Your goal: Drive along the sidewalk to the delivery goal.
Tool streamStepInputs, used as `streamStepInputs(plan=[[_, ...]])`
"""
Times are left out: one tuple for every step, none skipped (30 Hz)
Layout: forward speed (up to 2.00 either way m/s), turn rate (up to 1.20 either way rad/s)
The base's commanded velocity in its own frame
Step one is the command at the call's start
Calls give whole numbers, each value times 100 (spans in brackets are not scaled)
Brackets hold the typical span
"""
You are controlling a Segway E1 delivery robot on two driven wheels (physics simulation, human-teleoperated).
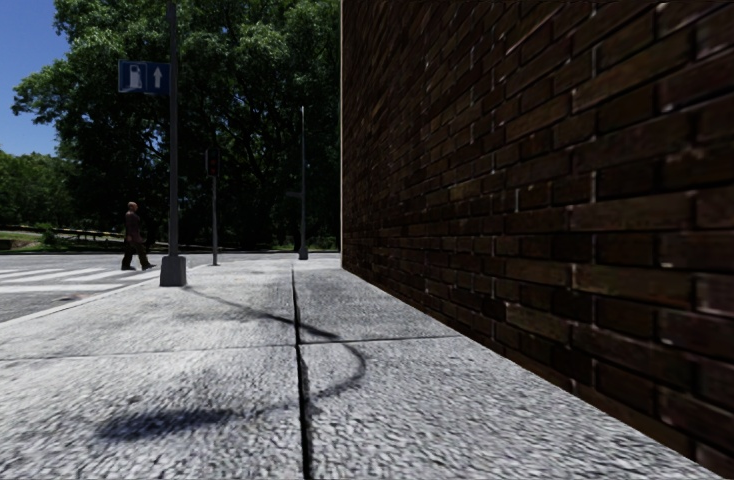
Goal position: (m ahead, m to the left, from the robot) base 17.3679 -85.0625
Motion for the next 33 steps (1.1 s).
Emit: streamStepInputs(plan=[[200, 0], [200, 0], [200, 0], [200, 0], [200, 0], [200, 0], [200, 0], [200, 0], [200, 0], [200, 0], [200, 0], [200, 0], [200, 10], [200, 12], [200, 13], [200, 14], [200, 23], [200, 78], [200, 88], [200, 88], [200, 45], [200, 17], [200, 9], [200, 7], [200, 6], [200, 8], [200, 49], [200, 52], [200, 52], [200, 30], [200, 7], [200, 0], [200, 0]])
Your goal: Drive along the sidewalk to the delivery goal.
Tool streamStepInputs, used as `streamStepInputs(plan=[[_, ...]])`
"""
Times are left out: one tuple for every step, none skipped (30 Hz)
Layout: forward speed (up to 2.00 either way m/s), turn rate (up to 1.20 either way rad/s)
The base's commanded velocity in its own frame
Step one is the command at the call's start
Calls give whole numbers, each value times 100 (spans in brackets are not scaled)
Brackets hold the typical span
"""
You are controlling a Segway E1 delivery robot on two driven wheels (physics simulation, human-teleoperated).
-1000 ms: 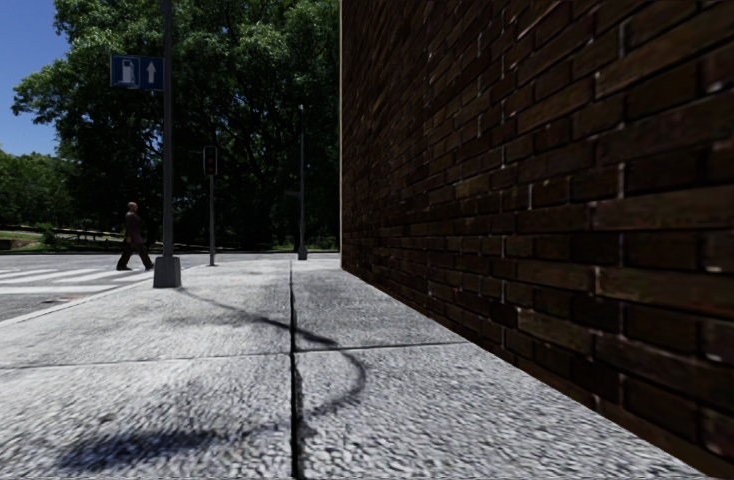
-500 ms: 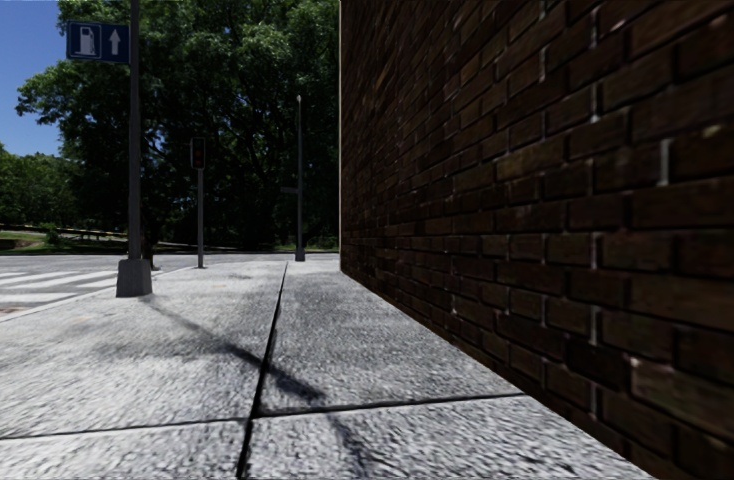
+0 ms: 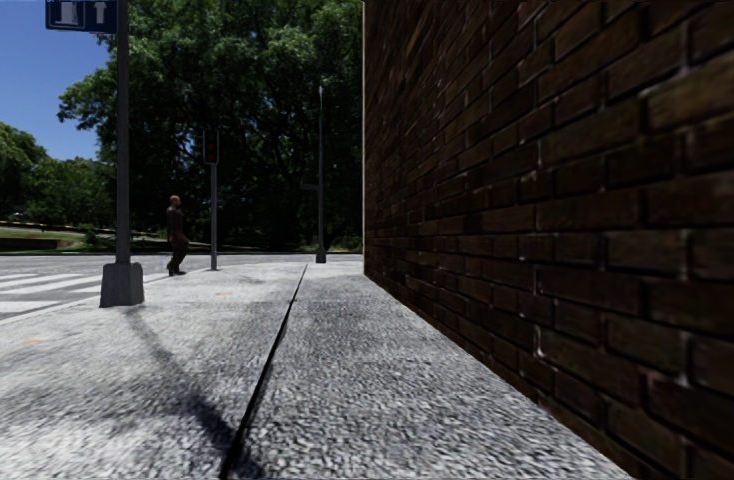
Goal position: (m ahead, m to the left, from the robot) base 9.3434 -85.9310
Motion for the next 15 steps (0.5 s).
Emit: streamStepInputs(plan=[[200, 0], [200, 0], [200, 0], [200, 0], [200, 0], [200, 0], [200, 0], [200, 0], [200, 0], [200, 0], [200, 0], [200, 30], [200, 73], [200, 81], [200, 83]])
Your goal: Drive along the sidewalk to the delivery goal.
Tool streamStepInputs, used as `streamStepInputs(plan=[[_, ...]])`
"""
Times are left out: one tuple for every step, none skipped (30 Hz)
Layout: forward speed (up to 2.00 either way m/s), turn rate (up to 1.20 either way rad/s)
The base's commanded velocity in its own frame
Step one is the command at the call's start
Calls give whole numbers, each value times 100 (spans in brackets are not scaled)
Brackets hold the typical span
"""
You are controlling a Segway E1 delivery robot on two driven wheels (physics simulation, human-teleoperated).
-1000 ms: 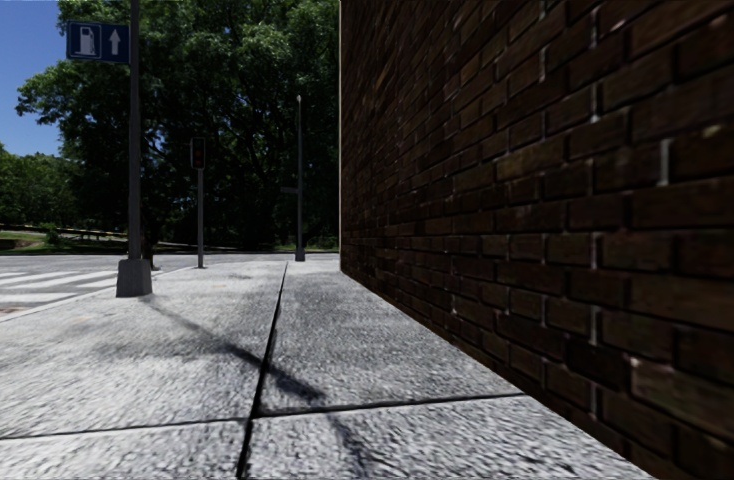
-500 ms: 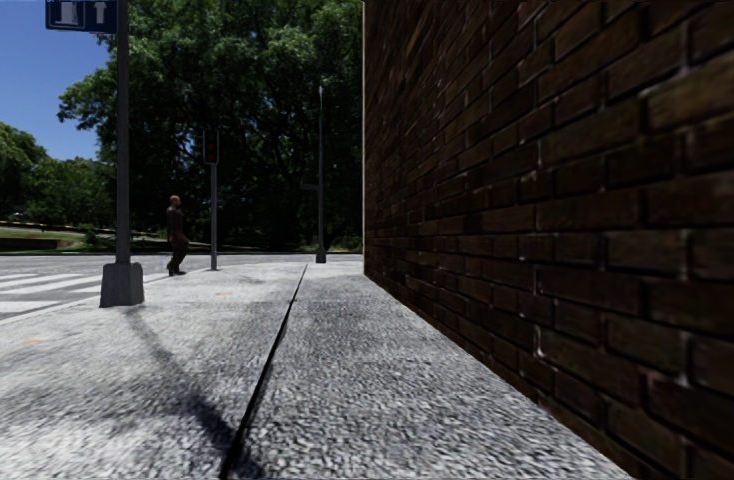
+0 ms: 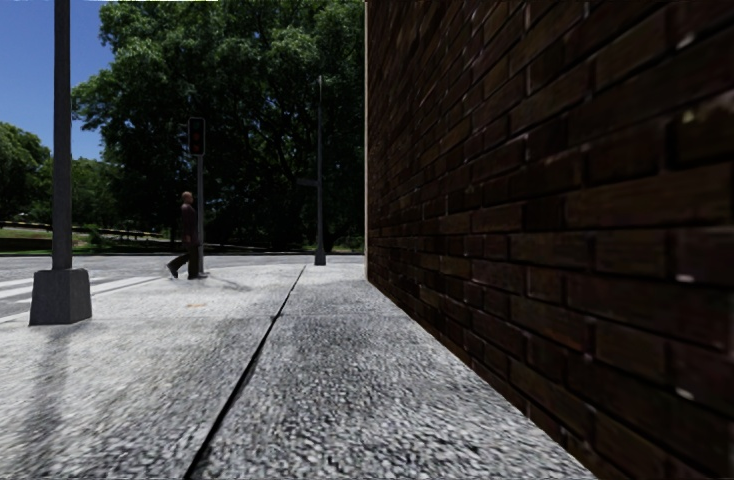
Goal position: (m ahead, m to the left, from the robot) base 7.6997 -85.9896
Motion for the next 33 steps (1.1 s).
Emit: streamStepInputs(plan=[[200, 84], [200, 88], [200, 107], [200, 116], [200, 116], [200, 113], [200, 34], [200, 26], [200, 23], [200, 22], [200, 22], [200, 18], [200, 17], [200, 16], [200, 8], [200, 8], [200, 0], [200, 0], [200, 0], [200, 0], [200, 0], [200, 0], [200, 0], [200, 0], [200, 0], [200, 0], [200, 0], [200, 0], [200, 0], [200, 0], [200, 0], [200, 0], [200, 0]])
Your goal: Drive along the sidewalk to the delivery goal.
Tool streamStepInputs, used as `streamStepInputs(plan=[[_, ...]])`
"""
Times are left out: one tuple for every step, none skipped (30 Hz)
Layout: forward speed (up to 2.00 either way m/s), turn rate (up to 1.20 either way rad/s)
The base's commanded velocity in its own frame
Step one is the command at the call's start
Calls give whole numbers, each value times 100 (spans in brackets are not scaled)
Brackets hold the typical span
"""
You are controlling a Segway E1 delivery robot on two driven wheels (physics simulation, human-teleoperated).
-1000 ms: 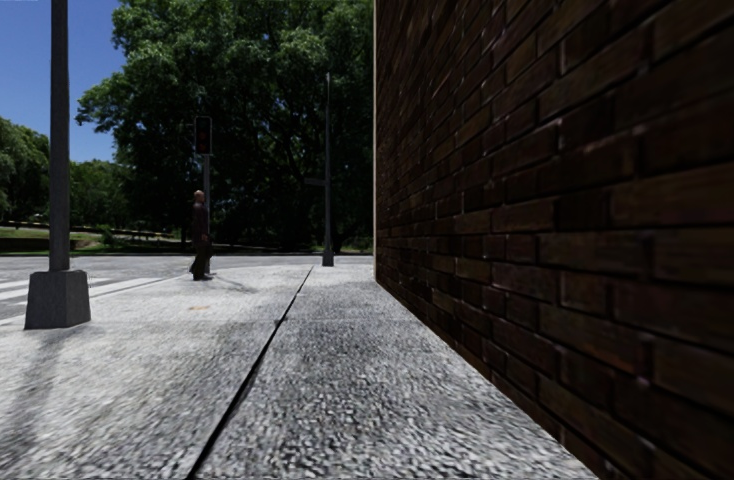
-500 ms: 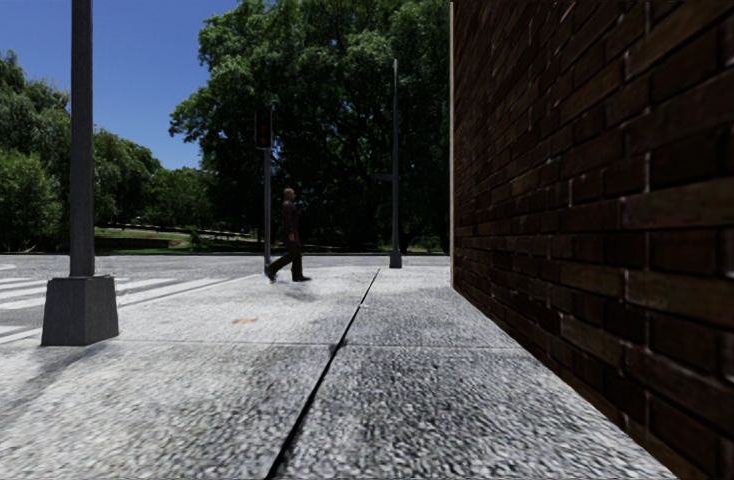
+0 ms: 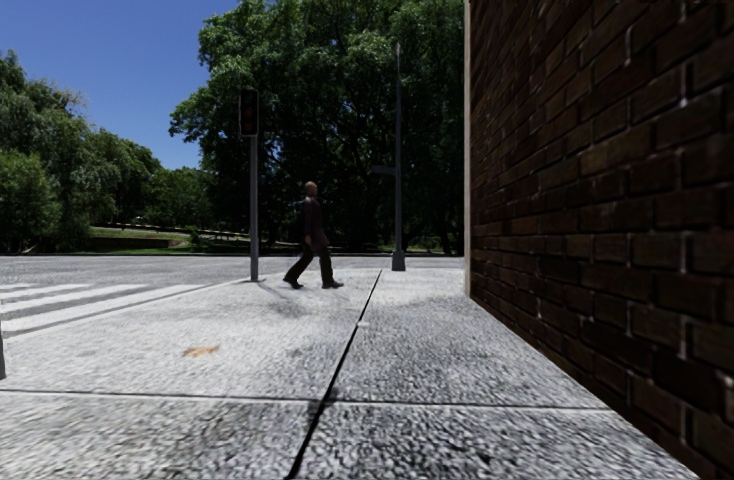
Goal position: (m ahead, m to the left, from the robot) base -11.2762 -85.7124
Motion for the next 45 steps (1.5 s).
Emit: streamStepInputs(plan=[[200, 0], [196, 0], [190, 0], [187, 0], [186, 0], [183, 0], [183, 0], [180, 0], [178, 0], [176, 0], [174, 0], [173, 0], [172, 0], [171, 0], [170, 0], [169, 0], [167, 0], [157, 0], [155, 0], [153, 0], [152, 0], [151, 0], [151, 0], [150, 0], [150, 0], [150, 0], [150, 0], [150, 0], [150, 0], [150, 0], [150, 0], [150, 0], [150, 0], [150, 0], [150, 0], [150, 0], [150, 0], [150, 0], [150, 0], [150, 0], [150, 0], [150, 0], [150, 0], [150, 0], [150, 0]])
